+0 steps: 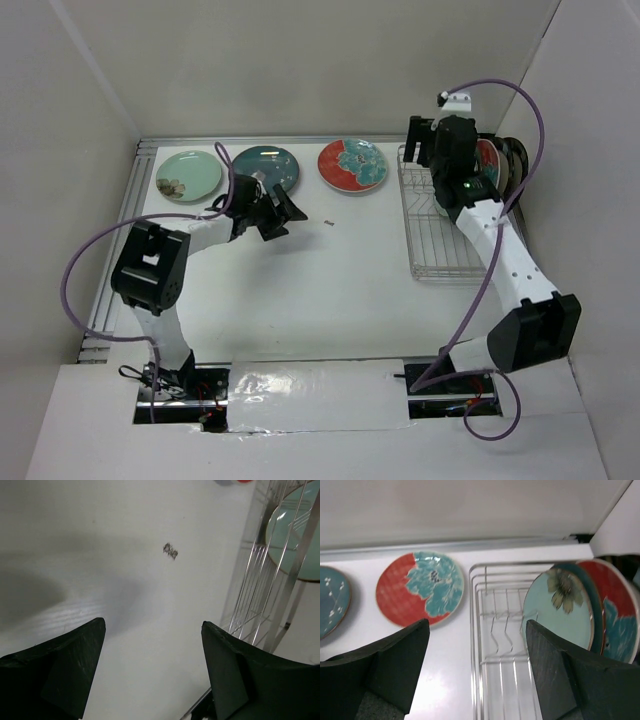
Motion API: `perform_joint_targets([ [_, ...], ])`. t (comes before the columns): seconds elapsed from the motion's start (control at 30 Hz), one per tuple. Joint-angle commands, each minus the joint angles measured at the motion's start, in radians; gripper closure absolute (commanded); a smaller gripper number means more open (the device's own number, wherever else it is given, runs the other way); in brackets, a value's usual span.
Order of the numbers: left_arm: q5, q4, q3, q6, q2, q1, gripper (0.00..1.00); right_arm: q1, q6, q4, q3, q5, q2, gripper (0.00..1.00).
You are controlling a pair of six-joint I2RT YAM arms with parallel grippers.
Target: Load the plates into the dish rack
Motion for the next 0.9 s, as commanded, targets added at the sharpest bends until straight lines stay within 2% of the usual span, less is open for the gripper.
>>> perform_joint_targets([
  [0.0, 0.046, 0.202, 0.037, -0.172, 0.082, -0.004, 0.10, 0.012, 0.103, -0.065, -0.063, -0.001, -0.078, 0.16],
  [0.13, -0.011, 0.311, 0.108, -0.220, 0.173, -0.038, 0.10, 0.033, 0.138, -0.085, -0.115, -0.055, -0.149, 0.15],
  [0.27, -0.144, 0.348, 0.177, -0.258, 0.257, -0.067, 0.11, 0.055, 0.174, -0.085, -0.164, -0.080, -0.195, 0.15],
  [0.5, -0.281, 0.394, 0.353, -0.380, 0.457, -0.119, 0.14, 0.075, 0.192, -0.094, -0.222, -0.089, -0.218, 0.15],
  [0.87, -0.462, 0.197, 0.755, -0.538, 0.754, -0.182, 0.21, 0.095, 0.210, -0.050, -0.255, -0.098, -0.227, 0.15],
])
